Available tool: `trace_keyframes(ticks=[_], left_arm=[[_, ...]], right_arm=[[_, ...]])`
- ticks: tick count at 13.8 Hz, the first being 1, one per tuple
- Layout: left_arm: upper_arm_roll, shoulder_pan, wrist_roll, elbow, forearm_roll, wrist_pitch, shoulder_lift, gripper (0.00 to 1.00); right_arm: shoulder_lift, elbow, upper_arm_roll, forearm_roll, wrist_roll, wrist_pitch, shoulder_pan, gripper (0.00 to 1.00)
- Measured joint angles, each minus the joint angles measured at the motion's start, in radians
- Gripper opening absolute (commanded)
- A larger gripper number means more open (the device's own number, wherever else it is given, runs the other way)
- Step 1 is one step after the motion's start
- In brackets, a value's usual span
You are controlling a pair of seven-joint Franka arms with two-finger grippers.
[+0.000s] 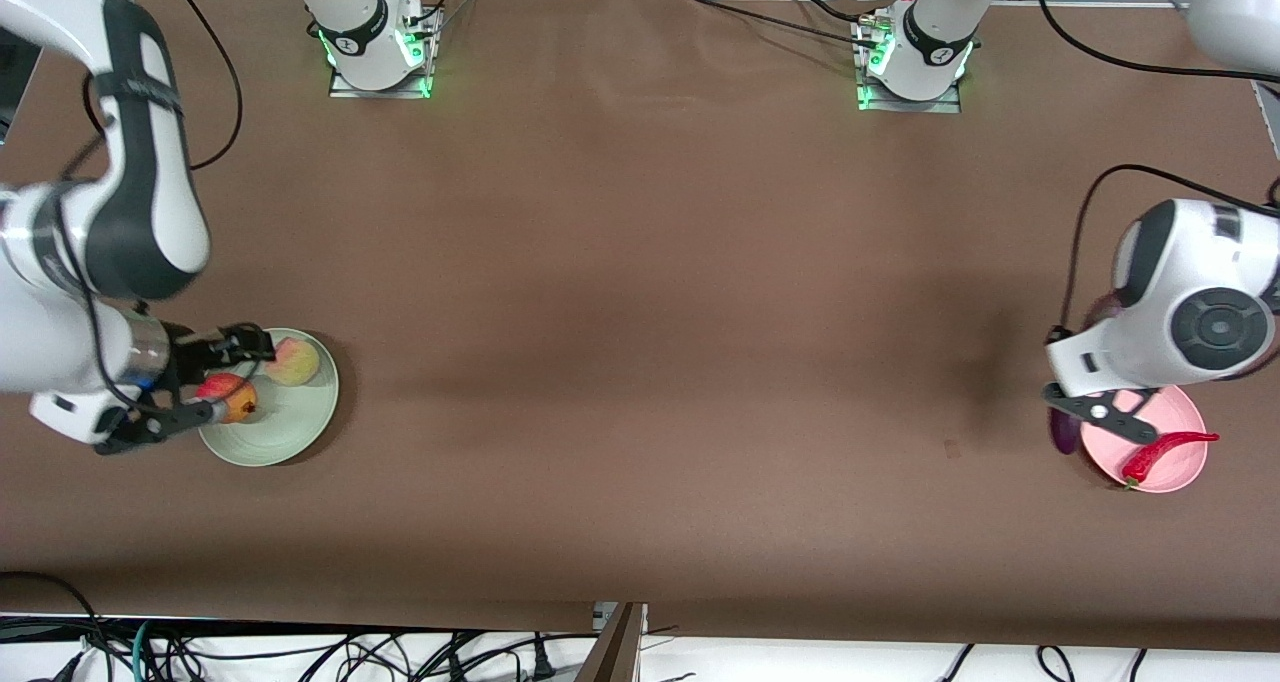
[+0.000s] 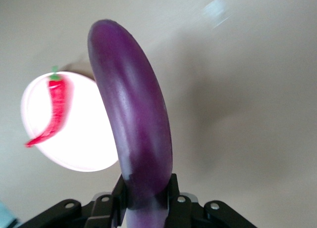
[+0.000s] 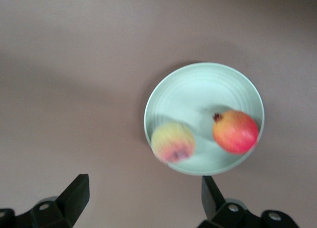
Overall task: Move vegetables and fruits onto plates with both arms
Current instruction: 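Lower the peach onto the green plate while the left gripper carries the eggplant, then lower the purple eggplant onto the pink plate and open the left gripper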
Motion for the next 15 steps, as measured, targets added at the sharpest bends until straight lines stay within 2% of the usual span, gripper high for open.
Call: trace_keyframes(ticks=[3,5,8,11,14,15], left_arm=[[0.002,0.122,0.215,-0.001,0.018,0.099,0.043,0.0],[0.005,0.167,0.3,-0.002,0.02,0.149,0.083,0.0],[0.034,0.183,0.378,-0.005,0.043,0.25,0.144,0.04],[0.045,0.189,0.409,-0.007,0.045,0.31,0.187,0.1],[0.056,0.189,0.415,-0.005,0.045,0.335,0.189,0.11],[0.063,0.189,0.415,-0.005,0.045,0.346,0.19,0.34]], right_arm=[[-0.095,-0.001,0.023,0.0,0.118,-0.098,0.0,1.0],[-0.174,-0.033,0.043,0.001,0.194,-0.128,-0.001,1.0],[-0.305,-0.13,0.086,0.001,0.241,-0.138,-0.001,1.0],[-0.385,-0.241,0.089,0.0,0.241,-0.161,-0.014,1.0],[-0.443,-0.251,0.089,-0.004,0.241,-0.159,-0.059,1.0],[-0.461,-0.252,0.089,-0.004,0.241,-0.157,-0.079,1.0]])
